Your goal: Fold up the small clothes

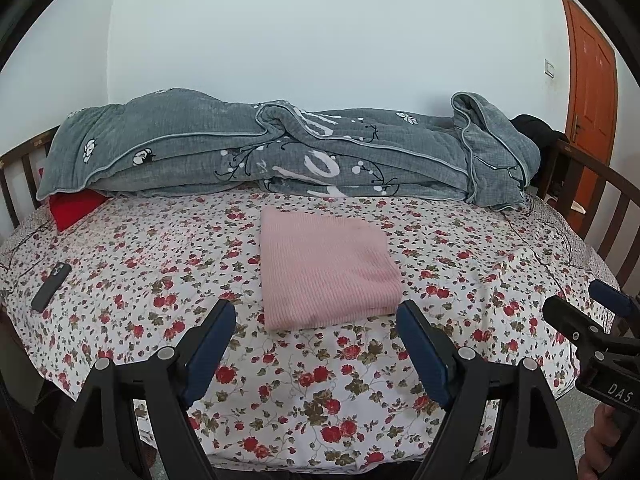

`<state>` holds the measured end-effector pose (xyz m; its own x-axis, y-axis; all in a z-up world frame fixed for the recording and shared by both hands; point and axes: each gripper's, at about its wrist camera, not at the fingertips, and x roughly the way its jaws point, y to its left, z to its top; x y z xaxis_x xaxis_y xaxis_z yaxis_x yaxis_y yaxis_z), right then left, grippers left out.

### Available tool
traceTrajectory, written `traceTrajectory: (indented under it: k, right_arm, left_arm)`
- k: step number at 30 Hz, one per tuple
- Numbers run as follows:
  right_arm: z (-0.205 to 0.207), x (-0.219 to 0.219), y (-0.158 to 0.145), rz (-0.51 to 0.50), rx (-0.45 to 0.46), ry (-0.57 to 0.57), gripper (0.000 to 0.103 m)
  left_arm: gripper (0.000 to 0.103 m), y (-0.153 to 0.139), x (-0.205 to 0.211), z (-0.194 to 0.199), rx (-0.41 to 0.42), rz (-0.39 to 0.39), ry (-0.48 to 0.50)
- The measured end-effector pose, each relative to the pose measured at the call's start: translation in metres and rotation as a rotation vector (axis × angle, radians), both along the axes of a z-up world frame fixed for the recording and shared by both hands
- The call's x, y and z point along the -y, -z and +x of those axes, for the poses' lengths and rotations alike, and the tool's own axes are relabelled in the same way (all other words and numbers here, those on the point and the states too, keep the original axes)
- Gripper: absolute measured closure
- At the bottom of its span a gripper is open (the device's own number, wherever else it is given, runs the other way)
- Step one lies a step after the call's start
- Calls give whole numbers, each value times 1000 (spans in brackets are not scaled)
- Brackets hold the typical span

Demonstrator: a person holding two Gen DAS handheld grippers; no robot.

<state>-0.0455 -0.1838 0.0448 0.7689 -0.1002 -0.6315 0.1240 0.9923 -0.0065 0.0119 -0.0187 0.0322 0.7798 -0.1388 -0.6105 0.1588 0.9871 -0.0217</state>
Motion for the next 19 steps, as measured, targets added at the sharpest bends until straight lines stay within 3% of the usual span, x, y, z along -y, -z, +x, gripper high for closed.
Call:
traceTrajectory:
  k: [19]
  right_arm:
    - [-2,2,-2,6,8,1,6]
  left_arm:
    - [21,-1,5,4,-1,0,-8]
